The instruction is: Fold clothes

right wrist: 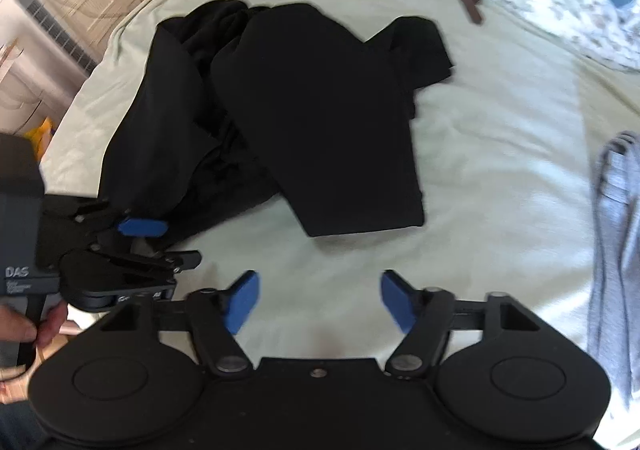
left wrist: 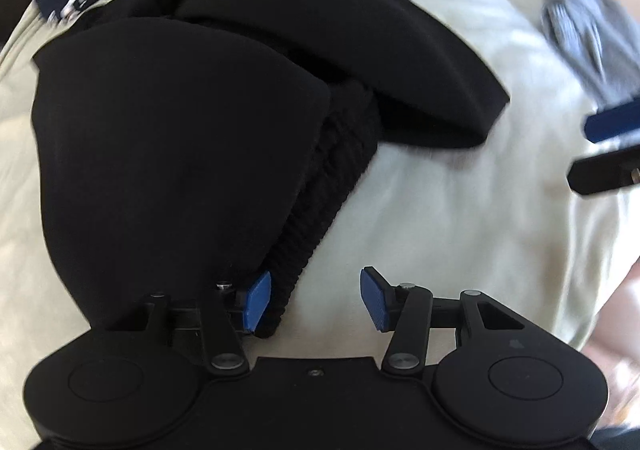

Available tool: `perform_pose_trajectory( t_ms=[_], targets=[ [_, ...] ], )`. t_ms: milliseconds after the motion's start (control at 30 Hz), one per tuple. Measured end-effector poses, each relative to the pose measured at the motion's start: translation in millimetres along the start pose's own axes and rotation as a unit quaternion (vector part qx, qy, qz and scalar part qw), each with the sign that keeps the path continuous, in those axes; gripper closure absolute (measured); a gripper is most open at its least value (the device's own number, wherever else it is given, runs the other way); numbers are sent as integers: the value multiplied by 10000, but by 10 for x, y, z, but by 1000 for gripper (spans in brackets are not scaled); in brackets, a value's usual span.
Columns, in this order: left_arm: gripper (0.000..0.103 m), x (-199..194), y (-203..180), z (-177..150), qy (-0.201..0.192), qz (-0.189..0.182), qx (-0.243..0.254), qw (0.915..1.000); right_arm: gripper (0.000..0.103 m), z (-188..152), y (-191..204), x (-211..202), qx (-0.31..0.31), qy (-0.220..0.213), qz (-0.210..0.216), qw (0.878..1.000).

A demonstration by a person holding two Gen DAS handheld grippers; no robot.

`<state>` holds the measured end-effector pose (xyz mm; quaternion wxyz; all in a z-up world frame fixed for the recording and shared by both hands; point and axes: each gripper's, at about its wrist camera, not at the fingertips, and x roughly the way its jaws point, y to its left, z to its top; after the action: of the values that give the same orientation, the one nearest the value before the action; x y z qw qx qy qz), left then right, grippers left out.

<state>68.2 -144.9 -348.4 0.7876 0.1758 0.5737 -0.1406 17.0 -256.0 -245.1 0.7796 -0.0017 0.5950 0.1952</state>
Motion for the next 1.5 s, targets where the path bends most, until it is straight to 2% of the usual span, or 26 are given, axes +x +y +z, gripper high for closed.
perform_pose_trajectory(
  t_ms=[33, 133, 267, 333, 400, 467, 533, 633, 733, 800, 867, 967, 1167, 1200, 1233, 1267, 1300, 1333, 1467, 1500],
  targets=[
    [48, 11, -6, -11, -1, 24, 66, 10000, 81, 3, 8, 54, -100, 74, 61, 9999],
    [55, -1, -18, -26, -29, 211, 251, 9995, 81, 29, 10, 207, -122, 196, 151, 9996],
    [51, -120, 27, -66, -299, 742, 594, 9950, 77, 151, 50, 385, -180, 177, 292, 9993],
    [50, -63, 133, -101, -223, 827, 624, 9944, 76, 218, 94, 464, -281, 140, 372, 9988],
    [50, -2, 343, -114, -60, 437, 326, 9985, 76, 261, 173, 541, -500, 131, 242, 9984],
    [50, -59, 393, -142, -155, 271, 522, 9981, 76, 303, 238, 633, -757, 114, 78, 9970],
    [50, -66, 394, -175, -192, 321, 766, 9964, 76, 356, 285, 725, -1012, 74, -78, 9948],
    [50, -55, 481, -183, -156, 224, 660, 9974, 76, 421, 310, 785, -1261, -21, -342, 9914],
    [57, -59, 534, -142, -222, 238, 644, 9974, 76, 565, 194, 792, -1081, -88, -377, 9934],
    [62, -54, 653, -136, -245, 554, 530, 9968, 77, 675, 72, 778, -768, -145, -291, 9965],
    [68, -61, 784, -133, -210, 629, 368, 9971, 79, 782, -38, 765, -497, -199, -224, 9983],
    [71, -92, 1027, -149, -251, 728, 123, 9970, 82, 923, -60, 735, -536, -269, -259, 9979],
    [73, -216, 1647, 40, -364, 611, -1101, 9914, 81, 1146, -99, 516, -252, -809, -265, 9961],
    [73, -236, 1696, 40, -380, 613, -1113, 9912, 81, 1179, -138, 485, -64, -875, -185, 9960],
    [73, -259, 1711, 13, -386, 589, -1082, 9916, 81, 1185, -98, 499, -156, -833, -176, 9962],
    [73, -268, 1732, -4, -372, 536, -1065, 9922, 79, 1191, -61, 512, -236, -797, -170, 9964],
    [72, -275, 1734, -27, -368, 505, -1041, 9926, 71, 1194, -25, 519, -285, -781, -152, 9964],
    [72, -282, 1735, -50, -365, 476, -1016, 9930, 57, 1153, 49, 527, -418, -721, -34, 9965],
    [72, -295, 1749, -124, -312, 392, -968, 9940, 43, 986, 316, 560, -816, -474, 477, 9944],
    [72, -316, 1745, -163, -311, 373, -984, 9940, 35, 948, 368, 601, -841, -410, 572, 9940]
  ],
)
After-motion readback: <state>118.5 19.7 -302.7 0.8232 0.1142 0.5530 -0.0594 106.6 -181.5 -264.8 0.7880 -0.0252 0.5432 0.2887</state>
